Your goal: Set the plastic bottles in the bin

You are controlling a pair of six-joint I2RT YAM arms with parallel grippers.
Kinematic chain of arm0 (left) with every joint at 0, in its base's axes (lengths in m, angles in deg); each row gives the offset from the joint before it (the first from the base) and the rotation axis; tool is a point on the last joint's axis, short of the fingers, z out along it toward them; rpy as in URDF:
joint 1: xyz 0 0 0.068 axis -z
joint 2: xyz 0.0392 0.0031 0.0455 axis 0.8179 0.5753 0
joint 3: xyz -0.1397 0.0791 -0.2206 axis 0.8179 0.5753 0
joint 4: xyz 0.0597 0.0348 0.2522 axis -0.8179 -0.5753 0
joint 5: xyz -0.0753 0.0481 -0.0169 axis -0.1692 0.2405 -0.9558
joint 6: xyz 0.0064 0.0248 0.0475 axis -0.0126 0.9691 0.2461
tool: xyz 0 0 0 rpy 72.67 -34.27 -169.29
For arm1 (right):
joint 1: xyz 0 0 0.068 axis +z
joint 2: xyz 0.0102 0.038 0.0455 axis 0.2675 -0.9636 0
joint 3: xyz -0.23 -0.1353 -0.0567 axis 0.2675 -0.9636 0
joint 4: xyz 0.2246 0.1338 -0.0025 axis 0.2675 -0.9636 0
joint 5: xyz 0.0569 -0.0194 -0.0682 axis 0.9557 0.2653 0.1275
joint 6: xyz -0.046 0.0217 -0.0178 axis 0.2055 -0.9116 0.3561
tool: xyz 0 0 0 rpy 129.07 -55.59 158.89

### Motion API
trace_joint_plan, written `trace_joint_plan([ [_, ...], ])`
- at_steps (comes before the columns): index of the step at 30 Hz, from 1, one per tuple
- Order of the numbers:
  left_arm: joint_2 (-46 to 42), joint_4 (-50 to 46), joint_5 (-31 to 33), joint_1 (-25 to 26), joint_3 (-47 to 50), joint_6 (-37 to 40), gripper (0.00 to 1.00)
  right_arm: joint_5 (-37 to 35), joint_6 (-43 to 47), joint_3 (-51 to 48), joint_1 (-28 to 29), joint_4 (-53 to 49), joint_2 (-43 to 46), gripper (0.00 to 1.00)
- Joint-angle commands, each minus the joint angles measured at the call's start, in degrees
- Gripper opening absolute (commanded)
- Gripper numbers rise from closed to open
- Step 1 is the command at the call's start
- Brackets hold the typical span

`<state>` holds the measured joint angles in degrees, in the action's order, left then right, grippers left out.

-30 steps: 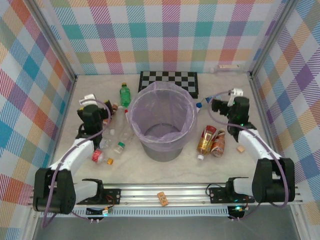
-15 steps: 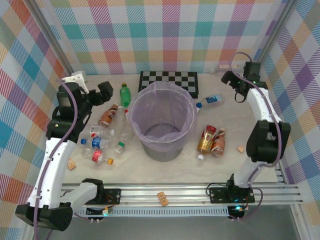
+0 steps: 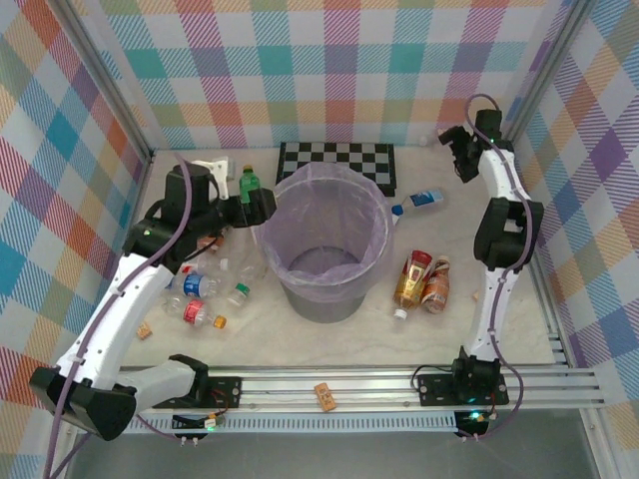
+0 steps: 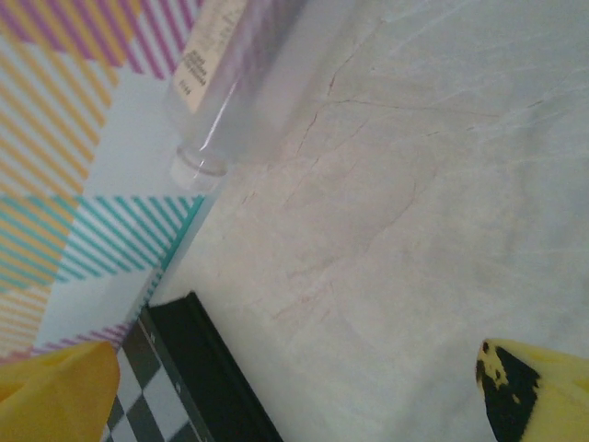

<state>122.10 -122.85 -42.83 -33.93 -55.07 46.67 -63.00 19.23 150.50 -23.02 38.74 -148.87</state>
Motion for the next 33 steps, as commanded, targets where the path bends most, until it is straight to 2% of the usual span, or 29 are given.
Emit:
trace_joint_plan([
  [1, 1.20, -0.90, -1.04, 1.58, -1.70, -0.45, 0.99, 1.67, -7.75, 7.09, -0.32, -0.02, -5.23, 0.97],
  [5, 2.80, -1.52, -0.68, 2.23, -2.83, -0.16, 0.99, 4.24, -10.84, 16.04, -0.29, 0.19, -13.00, 0.96],
  [13, 3.09, -2.08, 1.72, 2.78, -3.33, -0.39, 0.99, 9.94, -20.71, 28.58, -0.24, 8.89, -26.74, 0.91],
  [19, 2.55, -2.33, 4.21, 2.80, -3.08, -1.06, 0.99, 8.23, -24.71, 30.89, -0.30, 15.57, -31.78, 0.89],
  [27, 0.63, -1.20, 8.57, 2.79, -1.75, -2.74, 0.99, 5.32, -28.02, 33.64, -0.59, 17.51, -36.85, 0.87],
  [33, 0.91, -0.97, 9.85, 2.82, -1.58, -3.34, 0.99, 5.78, -29.63, 33.82, -1.30, 18.24, -38.87, 0.75],
])
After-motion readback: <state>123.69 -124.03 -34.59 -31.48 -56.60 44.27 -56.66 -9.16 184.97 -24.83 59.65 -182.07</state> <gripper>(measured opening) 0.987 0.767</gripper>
